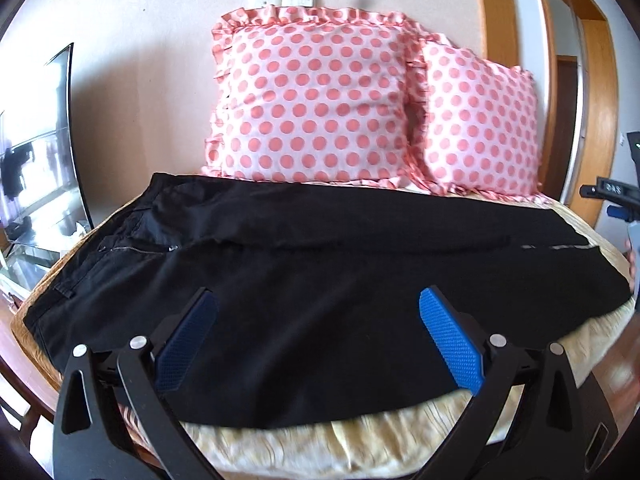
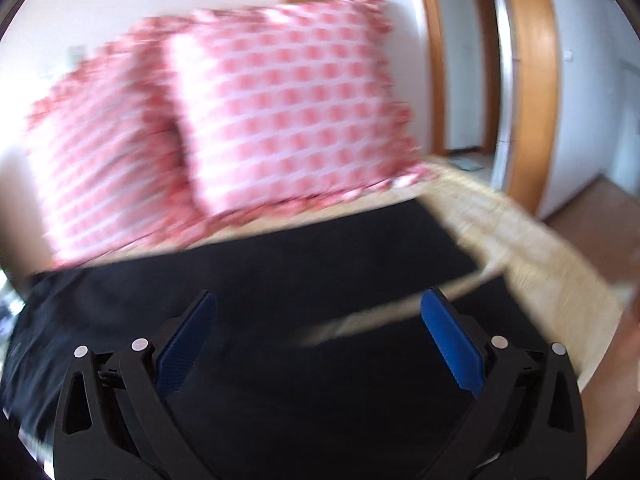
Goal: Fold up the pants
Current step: 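Move the right tool to the trouser leg ends and grasp them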
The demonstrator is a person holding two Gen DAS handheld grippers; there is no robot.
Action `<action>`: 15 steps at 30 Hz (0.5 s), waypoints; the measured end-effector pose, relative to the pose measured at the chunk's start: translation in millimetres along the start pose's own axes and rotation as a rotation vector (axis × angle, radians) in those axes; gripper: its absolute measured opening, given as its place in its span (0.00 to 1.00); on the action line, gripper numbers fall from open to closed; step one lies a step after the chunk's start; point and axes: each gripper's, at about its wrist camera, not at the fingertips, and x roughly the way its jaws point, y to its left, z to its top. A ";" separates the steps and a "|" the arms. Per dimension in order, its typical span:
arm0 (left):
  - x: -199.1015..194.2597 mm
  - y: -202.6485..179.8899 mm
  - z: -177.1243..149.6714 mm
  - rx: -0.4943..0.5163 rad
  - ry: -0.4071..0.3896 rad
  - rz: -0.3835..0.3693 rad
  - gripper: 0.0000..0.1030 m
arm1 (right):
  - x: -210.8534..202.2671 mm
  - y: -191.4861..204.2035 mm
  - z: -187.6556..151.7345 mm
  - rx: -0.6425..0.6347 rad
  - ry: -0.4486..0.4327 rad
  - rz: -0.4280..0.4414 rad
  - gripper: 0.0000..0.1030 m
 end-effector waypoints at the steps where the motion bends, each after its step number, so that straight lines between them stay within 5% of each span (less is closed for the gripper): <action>1: 4.3 1.5 2.0 -0.010 0.004 0.002 0.98 | 18.3 -7.1 14.9 0.021 0.013 -0.032 0.93; 6: 30.1 3.9 3.3 -0.067 0.053 -0.034 0.98 | 127.6 -41.7 76.0 0.149 0.152 -0.190 0.78; 10: 49.7 5.0 1.3 -0.097 0.095 -0.061 0.98 | 196.7 -55.3 88.4 0.200 0.257 -0.301 0.61; 15: 64.3 5.7 -2.5 -0.090 0.111 -0.049 0.98 | 251.4 -61.9 90.6 0.281 0.320 -0.379 0.61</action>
